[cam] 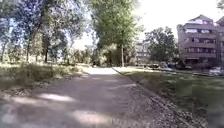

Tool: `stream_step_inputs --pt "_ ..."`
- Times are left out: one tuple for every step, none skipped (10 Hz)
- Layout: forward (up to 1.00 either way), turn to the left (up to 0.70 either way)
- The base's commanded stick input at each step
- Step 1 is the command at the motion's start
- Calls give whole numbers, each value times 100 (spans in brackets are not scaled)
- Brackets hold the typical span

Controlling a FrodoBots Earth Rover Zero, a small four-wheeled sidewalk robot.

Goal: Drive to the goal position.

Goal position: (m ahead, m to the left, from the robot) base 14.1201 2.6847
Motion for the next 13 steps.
stream_step_inputs --pt "85 0" --pt "85 0" --pt "85 0" --pt "85 0" --pt "85 0" --pt "85 0" --pt "85 21" --pt "85 34" --pt "85 12" --pt "85 0" --pt "85 0" --pt "85 0" --pt "85 0"
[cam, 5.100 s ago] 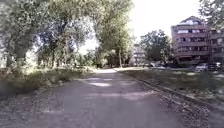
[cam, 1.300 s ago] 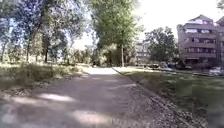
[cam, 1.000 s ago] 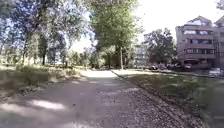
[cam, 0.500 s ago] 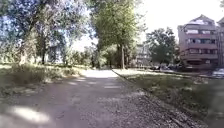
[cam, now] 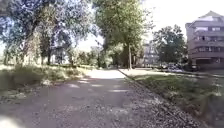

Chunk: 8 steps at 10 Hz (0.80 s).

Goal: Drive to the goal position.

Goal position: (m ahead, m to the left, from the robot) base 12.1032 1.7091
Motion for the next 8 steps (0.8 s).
stream_step_inputs --pt "85 0" --pt "85 0" --pt "85 0" --pt "85 0" --pt "85 0" --pt "85 0" --pt "85 0" --pt "85 0"
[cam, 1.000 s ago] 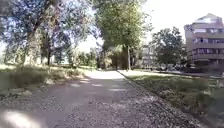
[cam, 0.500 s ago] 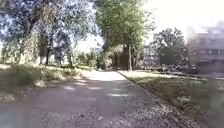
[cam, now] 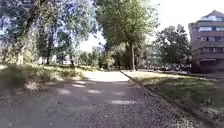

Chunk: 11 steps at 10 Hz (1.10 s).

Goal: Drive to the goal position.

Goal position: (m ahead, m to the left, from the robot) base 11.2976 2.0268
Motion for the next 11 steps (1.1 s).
stream_step_inputs --pt "85 0" --pt "85 0" --pt "85 0" --pt "85 0" --pt "85 0" --pt "85 0" --pt "85 0" --pt "85 0" --pt "85 0" --pt "85 0" --pt "85 0"
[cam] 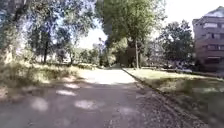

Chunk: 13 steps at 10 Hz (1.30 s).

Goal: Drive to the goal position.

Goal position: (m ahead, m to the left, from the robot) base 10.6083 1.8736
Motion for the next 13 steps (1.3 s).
stream_step_inputs --pt "85 0" --pt "85 0" --pt "85 0" --pt "85 0" --pt "85 0" --pt "85 0" --pt "85 0" --pt "85 0" --pt "85 0" --pt "85 0" --pt "85 0" --pt "85 0" --pt "85 0"
